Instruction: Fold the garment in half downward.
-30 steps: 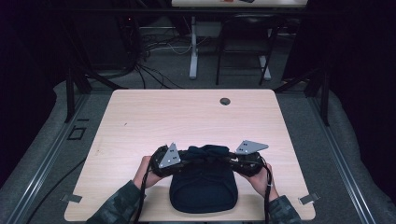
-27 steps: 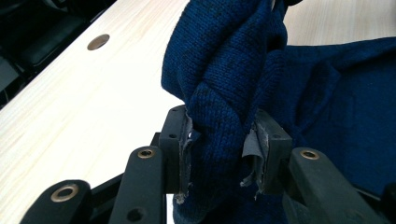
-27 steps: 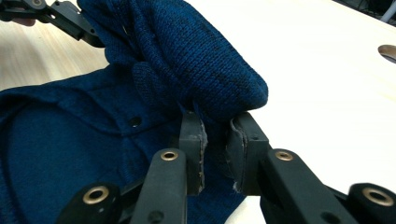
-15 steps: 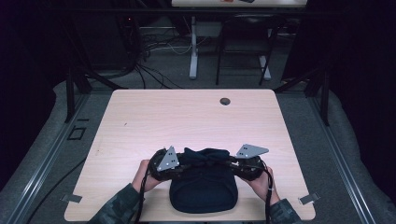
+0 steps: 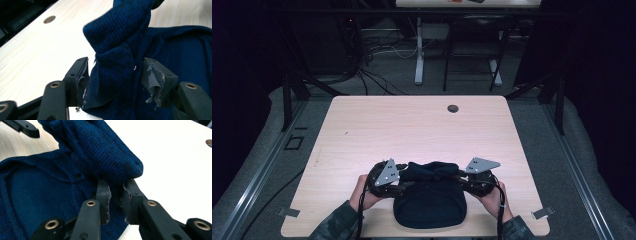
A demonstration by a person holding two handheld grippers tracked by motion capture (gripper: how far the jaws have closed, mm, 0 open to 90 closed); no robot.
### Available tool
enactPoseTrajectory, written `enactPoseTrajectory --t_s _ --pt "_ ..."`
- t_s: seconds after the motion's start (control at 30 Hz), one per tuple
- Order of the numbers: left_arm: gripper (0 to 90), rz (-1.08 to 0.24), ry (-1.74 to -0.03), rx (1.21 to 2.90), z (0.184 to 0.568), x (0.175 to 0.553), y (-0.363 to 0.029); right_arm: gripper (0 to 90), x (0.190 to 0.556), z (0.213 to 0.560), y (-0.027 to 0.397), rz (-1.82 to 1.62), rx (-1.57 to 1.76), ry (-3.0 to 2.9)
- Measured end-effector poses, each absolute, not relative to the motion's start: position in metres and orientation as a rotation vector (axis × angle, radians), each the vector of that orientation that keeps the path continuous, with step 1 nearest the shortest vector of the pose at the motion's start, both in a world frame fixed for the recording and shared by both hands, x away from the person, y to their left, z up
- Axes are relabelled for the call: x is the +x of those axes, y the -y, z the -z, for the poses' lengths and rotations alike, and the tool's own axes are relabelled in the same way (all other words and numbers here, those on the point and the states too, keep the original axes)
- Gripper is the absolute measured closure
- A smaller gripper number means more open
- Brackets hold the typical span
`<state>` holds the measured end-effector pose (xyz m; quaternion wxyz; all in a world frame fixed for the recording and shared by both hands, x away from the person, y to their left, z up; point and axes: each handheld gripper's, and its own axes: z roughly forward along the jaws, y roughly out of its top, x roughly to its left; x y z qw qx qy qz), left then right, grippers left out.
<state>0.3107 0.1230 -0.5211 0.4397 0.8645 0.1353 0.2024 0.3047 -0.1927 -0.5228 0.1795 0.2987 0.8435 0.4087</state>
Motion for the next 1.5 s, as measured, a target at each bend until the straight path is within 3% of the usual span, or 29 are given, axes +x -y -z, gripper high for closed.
enactPoseTrajectory --t_s 0.33,0.43,0.97,1.5 --pt "68.2 -0.464 -0.295 2.145 0.523 0.304 -0.125 76.3 0.298 0.526 0.191 -1.114 0.828 -2.386" --pt "72.6 -0.45 -0.276 2.158 0.526 0.301 -0.125 76.3 0.296 0.527 0.192 -1.1 0.824 -2.391" --pt "76.0 -0.396 -0.231 2.198 0.541 0.293 -0.127 73.8 0.283 0.535 0.192 -1.078 0.823 -2.429" --pt "75.9 -0.358 -0.215 2.22 0.549 0.291 -0.128 57.4 0.286 0.525 0.219 -1.071 0.958 -2.401"
